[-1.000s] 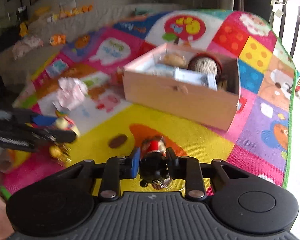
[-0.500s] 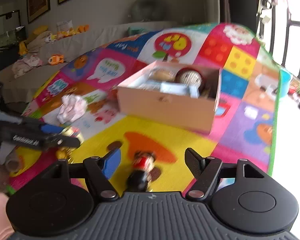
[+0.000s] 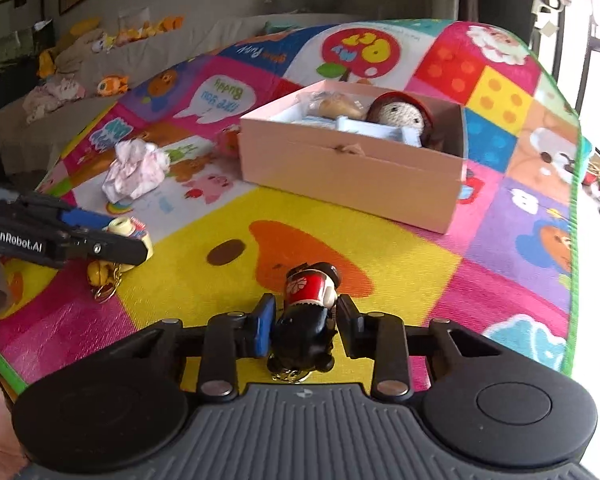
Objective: Organize objects
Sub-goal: 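Drop the red lens toy into the box with the left gripper while the right drops the keychain figure in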
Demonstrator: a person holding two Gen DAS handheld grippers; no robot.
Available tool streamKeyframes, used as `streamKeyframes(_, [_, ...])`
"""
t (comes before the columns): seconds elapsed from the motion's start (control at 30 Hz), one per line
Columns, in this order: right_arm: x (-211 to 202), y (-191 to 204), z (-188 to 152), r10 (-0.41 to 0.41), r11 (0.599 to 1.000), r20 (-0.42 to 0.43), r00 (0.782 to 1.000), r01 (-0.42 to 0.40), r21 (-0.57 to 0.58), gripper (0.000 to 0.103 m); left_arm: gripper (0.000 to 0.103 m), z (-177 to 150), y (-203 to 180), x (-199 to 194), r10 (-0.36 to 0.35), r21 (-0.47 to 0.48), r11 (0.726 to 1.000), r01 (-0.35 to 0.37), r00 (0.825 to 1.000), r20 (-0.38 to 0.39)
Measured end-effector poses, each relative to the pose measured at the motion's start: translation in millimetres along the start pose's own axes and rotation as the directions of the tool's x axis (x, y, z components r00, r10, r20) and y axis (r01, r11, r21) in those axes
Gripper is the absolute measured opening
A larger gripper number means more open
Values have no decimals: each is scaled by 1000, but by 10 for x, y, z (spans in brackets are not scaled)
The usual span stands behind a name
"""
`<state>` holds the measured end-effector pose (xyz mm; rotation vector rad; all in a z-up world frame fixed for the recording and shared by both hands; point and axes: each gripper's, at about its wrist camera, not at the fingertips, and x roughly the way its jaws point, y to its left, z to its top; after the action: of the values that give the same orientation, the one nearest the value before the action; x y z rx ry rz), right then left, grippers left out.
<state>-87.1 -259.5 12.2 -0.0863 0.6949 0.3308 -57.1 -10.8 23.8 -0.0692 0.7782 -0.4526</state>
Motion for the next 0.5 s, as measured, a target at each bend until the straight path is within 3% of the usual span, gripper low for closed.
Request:
streamKeyframes(0.2, [-191,-116,92,4,997,81,997,-10,72,29,68,254,9,12,-34,-38,999,34,999,1])
streamKeyframes(0.5, [-394,-223,171,-2,991,188,982,-23,130,29,69,1528,-273,133,-65,56,997,55,976,207])
